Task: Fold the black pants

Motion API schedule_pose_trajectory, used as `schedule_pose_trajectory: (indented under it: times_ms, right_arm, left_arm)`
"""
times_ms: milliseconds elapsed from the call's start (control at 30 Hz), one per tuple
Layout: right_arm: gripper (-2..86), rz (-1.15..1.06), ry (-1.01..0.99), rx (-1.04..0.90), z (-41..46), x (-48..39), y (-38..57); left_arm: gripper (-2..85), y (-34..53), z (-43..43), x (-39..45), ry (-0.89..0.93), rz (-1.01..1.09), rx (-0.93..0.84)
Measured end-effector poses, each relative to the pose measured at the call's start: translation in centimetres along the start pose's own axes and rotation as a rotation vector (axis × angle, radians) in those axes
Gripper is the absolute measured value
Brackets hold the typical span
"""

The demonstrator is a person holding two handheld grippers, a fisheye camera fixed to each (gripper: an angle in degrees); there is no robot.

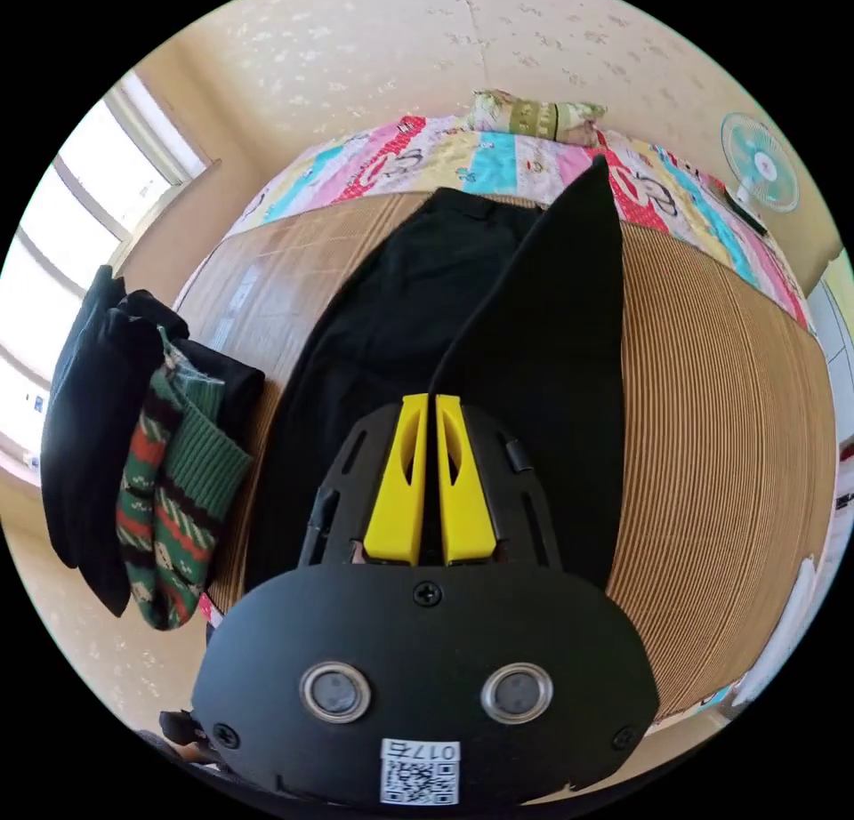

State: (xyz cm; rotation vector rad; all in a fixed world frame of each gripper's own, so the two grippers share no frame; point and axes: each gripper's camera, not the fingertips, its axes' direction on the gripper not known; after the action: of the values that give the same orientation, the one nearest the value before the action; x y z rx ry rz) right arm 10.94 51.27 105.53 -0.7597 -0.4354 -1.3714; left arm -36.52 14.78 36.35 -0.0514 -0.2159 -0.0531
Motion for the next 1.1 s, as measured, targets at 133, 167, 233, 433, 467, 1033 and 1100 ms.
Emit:
schedule_pose_trajectory:
  times_ms: [133, 167, 233, 433, 467, 1033, 1100]
  right_arm:
    - [2.0, -0.094, -0.184, 0.179, -2.9, -6.2, 0.8]
    - [2.0, -0.077, -0.285, 0.167, -2.4, -6.4, 0.5]
    - [1.9, -0.061, -0.443, 0.104, -0.9, -6.1, 0.0]
    - [2.7, -0.182, -0.744, 0.107, -1.6, -1.6, 6.9]
    - [3.5, -0.215, -0.718, 0.098, -2.5, -0.4, 9.8]
    - [8.1, -0.123, -0.603, -0.086, -3.3, 3.1, 37.8]
    - [6.1, -0.125, -0.635, -0.175, -1.8, 2.1, 36.8]
  left_arm:
    - [-0.6, 2.6, -3.8, -0.6, 0.003, -0.033, 0.047]
    - [-0.6, 3.7, -5.0, -1.0, -0.013, -0.056, 0.053]
    - [-0.5, 5.3, -6.5, -1.5, -0.037, -0.086, 0.053]
    - [1.4, 10.4, -7.5, -3.6, -0.150, -0.214, -0.018]
    - [2.6, 11.0, -7.1, -4.3, -0.145, -0.243, -0.039]
    - [7.4, 8.7, -3.2, -5.2, -0.263, -0.343, -0.005]
    - [5.6, 8.2, -2.8, -4.4, -0.286, -0.330, -0.027]
